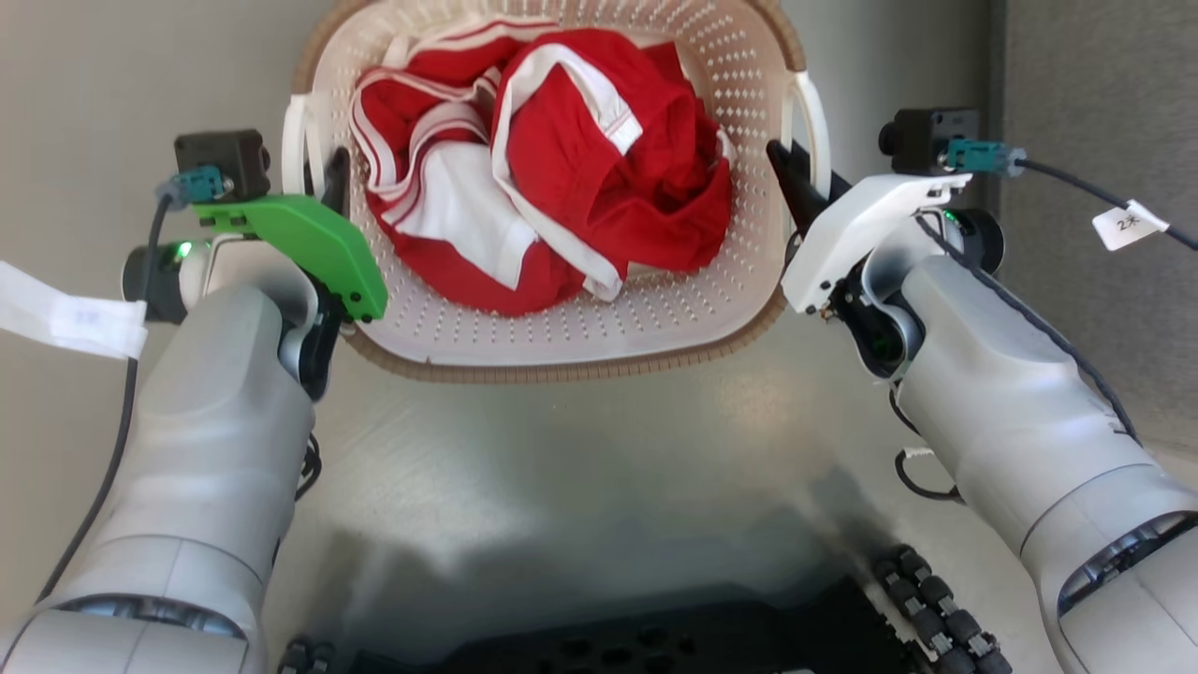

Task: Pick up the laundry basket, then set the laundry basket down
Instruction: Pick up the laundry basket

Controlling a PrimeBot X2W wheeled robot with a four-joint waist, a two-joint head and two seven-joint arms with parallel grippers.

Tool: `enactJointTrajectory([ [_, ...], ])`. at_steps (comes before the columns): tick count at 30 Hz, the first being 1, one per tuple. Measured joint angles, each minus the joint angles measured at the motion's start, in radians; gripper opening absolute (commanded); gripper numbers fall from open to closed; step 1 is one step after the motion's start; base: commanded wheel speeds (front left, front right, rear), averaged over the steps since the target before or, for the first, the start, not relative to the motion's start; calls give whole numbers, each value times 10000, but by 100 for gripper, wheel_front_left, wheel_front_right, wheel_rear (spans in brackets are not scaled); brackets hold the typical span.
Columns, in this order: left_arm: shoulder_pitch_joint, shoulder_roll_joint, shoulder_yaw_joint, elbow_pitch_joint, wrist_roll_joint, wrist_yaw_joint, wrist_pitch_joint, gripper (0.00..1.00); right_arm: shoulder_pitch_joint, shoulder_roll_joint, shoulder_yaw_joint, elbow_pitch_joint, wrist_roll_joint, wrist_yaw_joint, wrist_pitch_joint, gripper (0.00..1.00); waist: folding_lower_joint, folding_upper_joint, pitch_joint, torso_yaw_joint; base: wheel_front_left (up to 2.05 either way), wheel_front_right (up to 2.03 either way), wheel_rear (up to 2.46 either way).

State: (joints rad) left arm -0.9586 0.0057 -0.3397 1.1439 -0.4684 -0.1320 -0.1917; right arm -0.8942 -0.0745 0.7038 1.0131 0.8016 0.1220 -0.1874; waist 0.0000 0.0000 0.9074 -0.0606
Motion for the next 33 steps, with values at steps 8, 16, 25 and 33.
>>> enactJointTrajectory([
  [8,445,12,-497,117,-525,0,332,0,256,-2,416,219,391,-4,228,0,0,0,-928,-74,0,0,0],
  [16,995,10,-832,142,-1225,0,857,0,674,-8,792,454,907,-2,1009,0,0,0,-2149,-157,0,0,0],
  [25,1796,2,-1151,265,-1889,0,1398,0,1089,-33,1174,550,1344,-2,1816,0,0,0,-3573,-256,0,0,0],
  [33,2326,-10,-1417,337,-2219,0,1804,0,1668,-33,1467,606,1718,-2,2293,0,0,0,-4724,-317,0,0,0],
])
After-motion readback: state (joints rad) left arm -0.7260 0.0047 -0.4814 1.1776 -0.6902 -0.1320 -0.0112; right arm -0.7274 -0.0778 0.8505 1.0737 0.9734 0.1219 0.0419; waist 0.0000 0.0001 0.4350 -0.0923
